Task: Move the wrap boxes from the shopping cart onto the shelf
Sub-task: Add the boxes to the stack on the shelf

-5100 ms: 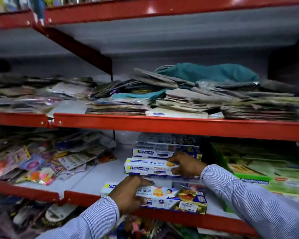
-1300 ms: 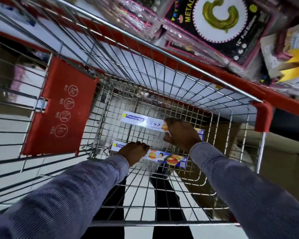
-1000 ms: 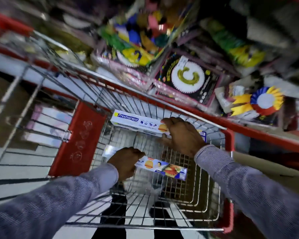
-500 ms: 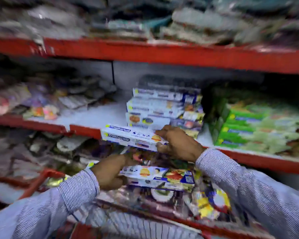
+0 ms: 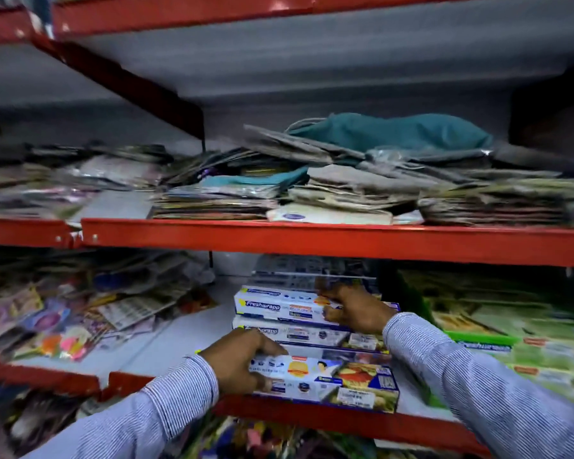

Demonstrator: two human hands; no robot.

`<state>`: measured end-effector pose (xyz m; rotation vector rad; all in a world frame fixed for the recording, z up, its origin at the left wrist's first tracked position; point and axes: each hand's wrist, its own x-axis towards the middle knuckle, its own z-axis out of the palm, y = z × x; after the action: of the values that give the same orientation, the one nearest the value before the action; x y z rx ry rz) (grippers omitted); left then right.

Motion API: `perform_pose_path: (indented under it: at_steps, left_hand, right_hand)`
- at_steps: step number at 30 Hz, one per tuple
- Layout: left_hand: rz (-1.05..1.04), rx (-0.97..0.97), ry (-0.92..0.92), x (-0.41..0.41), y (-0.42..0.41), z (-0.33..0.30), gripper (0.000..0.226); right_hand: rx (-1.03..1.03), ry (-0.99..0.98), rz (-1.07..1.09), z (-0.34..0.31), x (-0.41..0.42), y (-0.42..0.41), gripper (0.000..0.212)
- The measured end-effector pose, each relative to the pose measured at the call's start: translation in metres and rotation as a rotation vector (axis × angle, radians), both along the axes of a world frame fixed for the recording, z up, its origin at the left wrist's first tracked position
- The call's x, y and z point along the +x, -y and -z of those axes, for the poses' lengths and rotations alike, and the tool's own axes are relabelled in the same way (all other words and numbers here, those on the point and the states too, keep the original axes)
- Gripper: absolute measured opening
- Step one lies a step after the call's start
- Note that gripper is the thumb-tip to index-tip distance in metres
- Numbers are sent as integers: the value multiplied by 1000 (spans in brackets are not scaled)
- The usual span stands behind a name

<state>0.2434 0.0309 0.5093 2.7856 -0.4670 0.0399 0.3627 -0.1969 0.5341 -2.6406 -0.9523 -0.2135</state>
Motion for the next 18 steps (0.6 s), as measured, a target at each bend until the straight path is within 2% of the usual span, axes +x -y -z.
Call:
perform_pose_path:
  at_steps: [5, 9, 11, 13, 18]
  left_hand:
    - [-5, 19, -4, 28, 1, -3, 57]
    - [5, 7, 4, 42, 2, -9, 55]
    - [-2, -3, 1, 47, 4, -13, 56]
    - [-5, -8, 9, 54, 4, -16, 55]
    - [-48, -63, 4, 75, 5, -24, 52]
  right_hand:
    - [3, -42, 58, 8, 25, -8, 45]
    - [81, -34, 61, 10, 42, -7, 40]
    - [52, 43, 32, 13, 51, -3, 36]
    - [92, -49, 0, 11, 54, -5, 32]
    - [-16, -28, -52, -9, 51, 2, 30]
